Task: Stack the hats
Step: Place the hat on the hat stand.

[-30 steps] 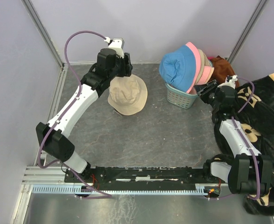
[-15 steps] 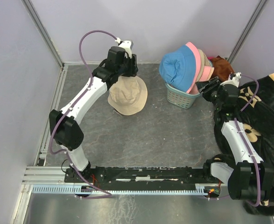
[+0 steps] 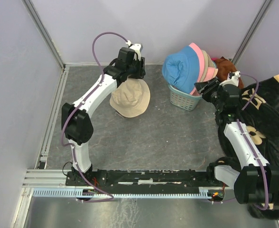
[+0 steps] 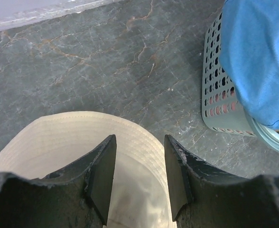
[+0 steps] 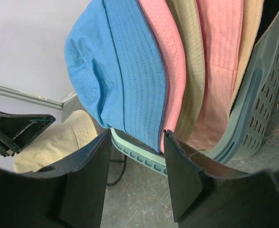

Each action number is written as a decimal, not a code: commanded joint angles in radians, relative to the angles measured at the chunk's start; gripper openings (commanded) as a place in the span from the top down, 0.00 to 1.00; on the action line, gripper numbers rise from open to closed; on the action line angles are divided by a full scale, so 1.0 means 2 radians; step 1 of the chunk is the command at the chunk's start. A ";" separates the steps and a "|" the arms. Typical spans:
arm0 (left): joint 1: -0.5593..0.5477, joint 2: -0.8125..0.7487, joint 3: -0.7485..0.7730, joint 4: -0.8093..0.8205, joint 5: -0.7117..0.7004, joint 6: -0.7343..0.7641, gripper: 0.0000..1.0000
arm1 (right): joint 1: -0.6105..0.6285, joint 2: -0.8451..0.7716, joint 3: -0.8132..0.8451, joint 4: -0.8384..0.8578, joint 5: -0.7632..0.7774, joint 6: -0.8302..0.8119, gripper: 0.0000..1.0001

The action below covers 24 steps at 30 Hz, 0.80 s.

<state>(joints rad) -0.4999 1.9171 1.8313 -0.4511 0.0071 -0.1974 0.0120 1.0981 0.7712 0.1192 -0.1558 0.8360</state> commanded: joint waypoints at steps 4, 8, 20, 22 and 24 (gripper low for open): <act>-0.002 0.032 0.063 0.003 0.021 0.021 0.48 | 0.009 0.018 0.036 0.012 0.010 -0.019 0.43; -0.003 0.037 0.094 0.003 0.016 0.013 0.44 | 0.009 0.034 0.050 0.021 0.005 -0.022 0.42; -0.002 0.035 0.112 0.046 0.125 -0.015 0.38 | 0.009 0.083 0.068 0.048 0.007 -0.029 0.41; -0.002 0.037 0.113 0.056 0.155 -0.016 0.38 | 0.009 0.086 0.068 0.052 0.008 -0.028 0.41; -0.002 0.042 0.116 0.061 0.178 -0.016 0.37 | 0.009 0.089 0.067 0.057 0.007 -0.028 0.41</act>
<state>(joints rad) -0.5014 2.0022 2.0171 -0.4137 0.2073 -0.2054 0.0261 1.2701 0.8654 0.1577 -0.1524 0.7956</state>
